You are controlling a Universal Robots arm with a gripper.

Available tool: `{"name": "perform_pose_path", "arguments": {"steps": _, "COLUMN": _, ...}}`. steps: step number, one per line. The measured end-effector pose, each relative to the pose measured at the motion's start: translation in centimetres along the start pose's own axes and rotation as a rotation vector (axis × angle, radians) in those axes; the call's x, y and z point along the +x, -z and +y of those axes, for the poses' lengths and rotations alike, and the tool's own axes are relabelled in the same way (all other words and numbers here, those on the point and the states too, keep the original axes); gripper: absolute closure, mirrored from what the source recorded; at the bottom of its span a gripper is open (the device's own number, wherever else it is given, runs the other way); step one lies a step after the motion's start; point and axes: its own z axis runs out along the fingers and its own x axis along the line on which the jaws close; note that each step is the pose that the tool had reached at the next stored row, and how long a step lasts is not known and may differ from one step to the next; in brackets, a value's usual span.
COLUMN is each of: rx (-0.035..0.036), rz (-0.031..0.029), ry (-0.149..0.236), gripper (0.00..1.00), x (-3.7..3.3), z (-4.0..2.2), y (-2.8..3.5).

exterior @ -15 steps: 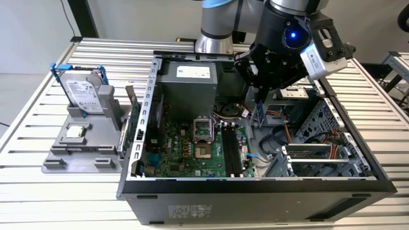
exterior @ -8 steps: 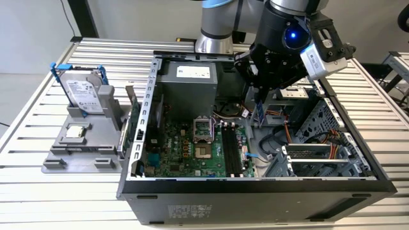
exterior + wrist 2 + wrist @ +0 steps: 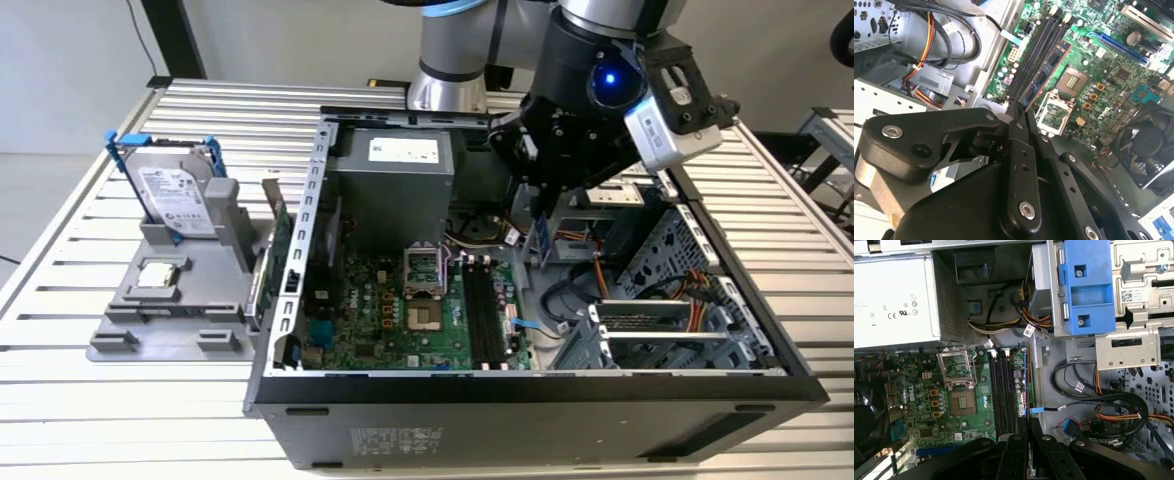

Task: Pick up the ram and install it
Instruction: 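Insert the ram into the slot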

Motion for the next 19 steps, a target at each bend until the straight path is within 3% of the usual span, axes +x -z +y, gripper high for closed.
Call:
{"name": "perform_pose_path", "arguments": {"steps": 14, "rx": 0.0007, "rz": 0.0018, "ry": 0.000, "gripper": 1.00, "x": 0.02, "z": -0.02, "y": -0.42}}
{"name": "perform_pose_path", "arguments": {"steps": 19, "rx": 0.0007, "rz": 0.0018, "ry": 0.000, "gripper": 1.00, "x": 0.03, "z": -0.02, "y": -1.26}}
